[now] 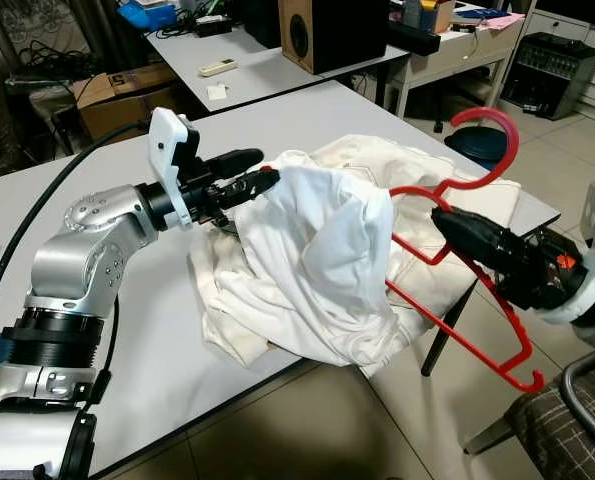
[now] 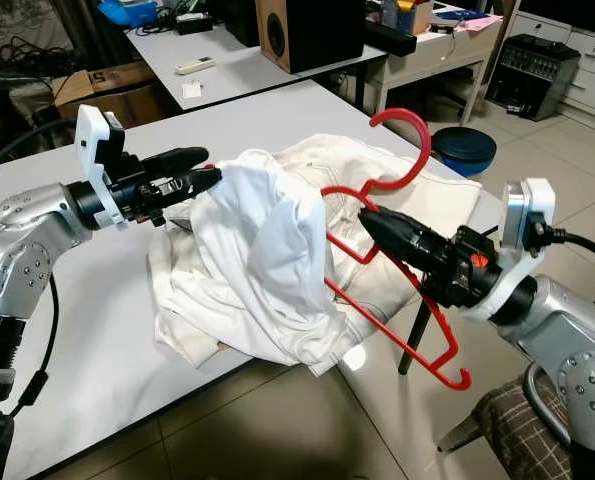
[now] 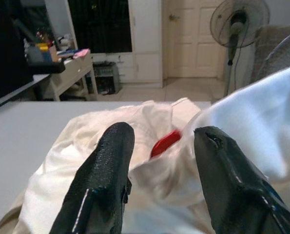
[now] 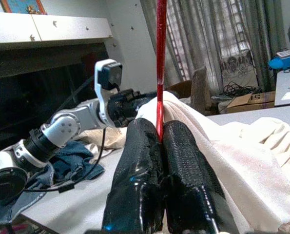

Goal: Hang hanger

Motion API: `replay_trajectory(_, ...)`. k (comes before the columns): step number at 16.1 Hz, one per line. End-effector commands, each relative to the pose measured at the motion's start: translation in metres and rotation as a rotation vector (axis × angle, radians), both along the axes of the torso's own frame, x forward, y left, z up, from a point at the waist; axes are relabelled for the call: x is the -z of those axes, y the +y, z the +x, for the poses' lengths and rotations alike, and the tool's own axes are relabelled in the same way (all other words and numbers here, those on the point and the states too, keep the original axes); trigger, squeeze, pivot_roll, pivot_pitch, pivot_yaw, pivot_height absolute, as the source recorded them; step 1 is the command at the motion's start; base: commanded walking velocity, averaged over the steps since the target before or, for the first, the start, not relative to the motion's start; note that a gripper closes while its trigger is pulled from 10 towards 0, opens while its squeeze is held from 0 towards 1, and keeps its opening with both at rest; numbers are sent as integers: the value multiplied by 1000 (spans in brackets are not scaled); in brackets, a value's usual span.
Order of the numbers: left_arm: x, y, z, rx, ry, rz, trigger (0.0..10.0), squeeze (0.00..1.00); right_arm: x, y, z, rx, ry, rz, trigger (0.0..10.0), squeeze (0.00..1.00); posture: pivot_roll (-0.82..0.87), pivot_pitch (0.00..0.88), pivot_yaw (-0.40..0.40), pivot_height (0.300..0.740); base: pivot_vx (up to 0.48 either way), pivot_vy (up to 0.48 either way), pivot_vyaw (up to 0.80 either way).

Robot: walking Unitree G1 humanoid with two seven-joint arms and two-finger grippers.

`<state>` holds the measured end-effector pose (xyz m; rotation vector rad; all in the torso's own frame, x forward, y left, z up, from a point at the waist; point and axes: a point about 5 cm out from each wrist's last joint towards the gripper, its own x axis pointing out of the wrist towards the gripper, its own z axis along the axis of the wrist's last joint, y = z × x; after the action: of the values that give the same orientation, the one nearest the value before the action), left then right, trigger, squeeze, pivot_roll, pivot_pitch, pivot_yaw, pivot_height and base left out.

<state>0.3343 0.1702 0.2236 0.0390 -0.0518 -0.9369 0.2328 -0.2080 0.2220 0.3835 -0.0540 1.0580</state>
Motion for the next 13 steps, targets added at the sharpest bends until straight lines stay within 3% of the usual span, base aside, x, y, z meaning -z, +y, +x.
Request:
replay_trajectory(1, 0, 9, 2, -31, -10, 41, 10000, 0, -8, -2, -2, -8, -37, 9, 10000, 0, -147, 0, 114, 740, 0, 0, 0)
replay_trajectory(6, 13, 13, 5, -55, 34, 87, 10000, 0, -8, -3, -4, -14, -42, 23, 10000, 0, -151, 0, 117, 740, 0, 0, 0)
replay_trajectory(7, 14, 14, 7, -69, 35, 72, 0, 0, -8, -4, -4, -14, -42, 25, 10000, 0, -150, 0, 118, 740, 0, 0, 0)
replay_trajectory(13, 11, 12, 10, -78, 35, -9, 0, 0, -8, -3, -4, -15, -41, 30, 10000, 0, -152, 0, 116, 740, 0, 0, 0)
